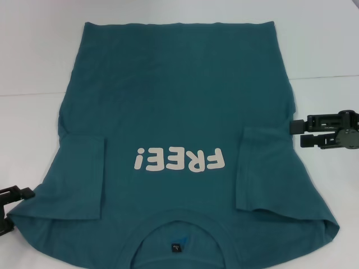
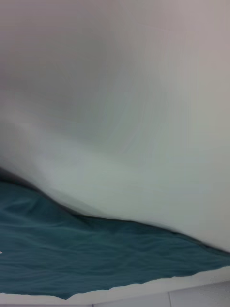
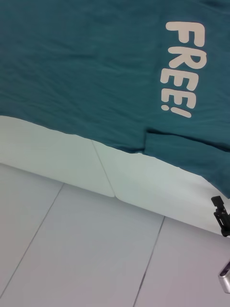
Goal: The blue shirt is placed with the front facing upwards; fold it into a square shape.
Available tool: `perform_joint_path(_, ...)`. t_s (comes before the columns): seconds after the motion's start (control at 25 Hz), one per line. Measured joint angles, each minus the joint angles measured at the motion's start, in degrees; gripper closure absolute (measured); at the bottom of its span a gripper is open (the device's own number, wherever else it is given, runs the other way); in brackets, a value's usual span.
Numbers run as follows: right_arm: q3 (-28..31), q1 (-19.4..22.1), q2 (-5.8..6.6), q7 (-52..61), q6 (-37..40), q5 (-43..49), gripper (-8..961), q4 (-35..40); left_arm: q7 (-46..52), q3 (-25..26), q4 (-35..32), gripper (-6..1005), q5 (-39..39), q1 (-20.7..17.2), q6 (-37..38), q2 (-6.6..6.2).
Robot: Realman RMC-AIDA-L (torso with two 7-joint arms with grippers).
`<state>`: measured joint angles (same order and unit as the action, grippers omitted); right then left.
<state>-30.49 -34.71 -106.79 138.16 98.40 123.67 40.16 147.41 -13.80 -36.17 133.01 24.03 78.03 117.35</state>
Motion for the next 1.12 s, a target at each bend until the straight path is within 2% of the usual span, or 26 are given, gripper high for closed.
perform_joint_path(0.24, 0.0, 0.0, 0.00, 0.0, 0.1, 0.0, 126, 0.0, -0.7, -0.1, 0.0, 316, -0.3, 0.1, -0.2, -0.08)
perform_joint_path(0.56, 0.1, 0.0, 0.00, 0.0, 0.1, 0.0, 128, 0.0, -1.1, -0.3, -0.1, 795, -0.3, 0.0, 0.5, -0.10)
perform_joint_path(0.8, 0.1, 0.1, 0.00, -0.2, 0.1, 0.1, 129, -0.1, -4.0, 0.0, 0.1, 993, -1.5, 0.1, 3.8, -0.21)
perform_joint_path(1.12, 0.1, 0.3, 0.11, -0.1, 0.0, 0.2, 131, -0.1, -8.6, 0.2, 0.1, 993, -5.1, 0.9, 10.9, -0.72)
